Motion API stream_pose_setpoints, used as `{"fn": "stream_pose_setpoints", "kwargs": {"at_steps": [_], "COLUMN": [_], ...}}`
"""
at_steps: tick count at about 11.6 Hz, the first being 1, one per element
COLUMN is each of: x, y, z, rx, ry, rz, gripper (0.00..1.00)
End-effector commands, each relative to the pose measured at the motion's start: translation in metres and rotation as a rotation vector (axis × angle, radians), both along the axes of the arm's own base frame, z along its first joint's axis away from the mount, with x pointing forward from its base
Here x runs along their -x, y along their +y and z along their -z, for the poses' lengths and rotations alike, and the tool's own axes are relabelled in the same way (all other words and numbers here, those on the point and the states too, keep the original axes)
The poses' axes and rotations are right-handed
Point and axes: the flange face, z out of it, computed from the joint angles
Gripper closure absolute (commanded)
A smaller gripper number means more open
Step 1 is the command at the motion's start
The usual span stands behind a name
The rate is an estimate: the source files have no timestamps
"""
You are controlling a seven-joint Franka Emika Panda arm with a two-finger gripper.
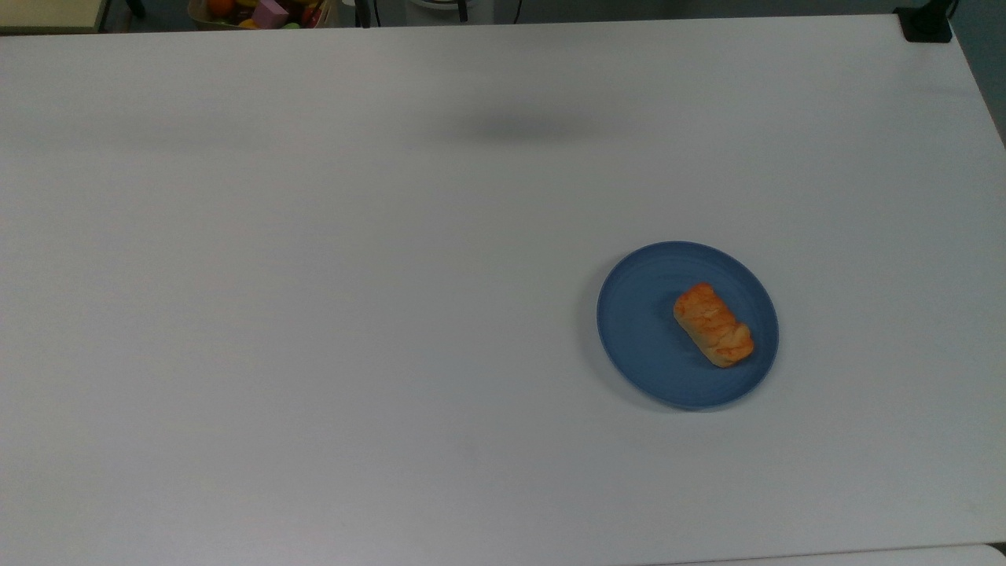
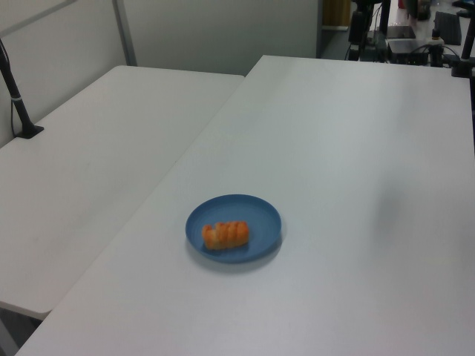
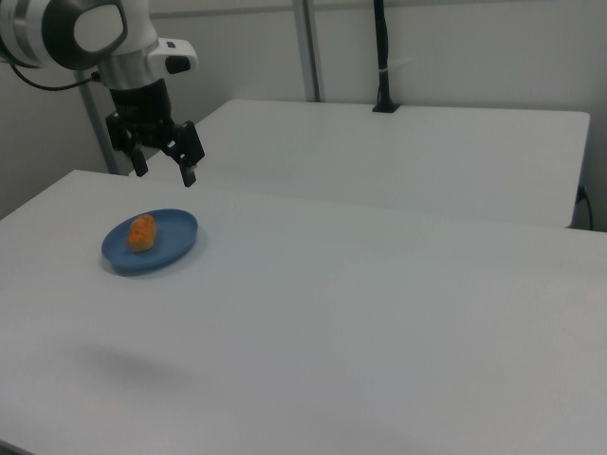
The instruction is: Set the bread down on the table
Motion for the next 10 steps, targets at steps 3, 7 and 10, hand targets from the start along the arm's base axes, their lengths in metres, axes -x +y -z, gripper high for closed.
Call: {"fn": "stream_pose_setpoints", "kwargs": {"at_steps": [3,7,10], "x": [0.0038,0.0044,0.0037], "y": [0.0024,0.0041,0.0112], "z": [-0.0003,0.0001,0.0053], "rx": [-0.010,-0.019,-0.019], "ry": [-0.010,-0.005,0.007], "rz": [-0.009,-0.009,-0.031], "gripper": [0.00,0.00,0.00]}}
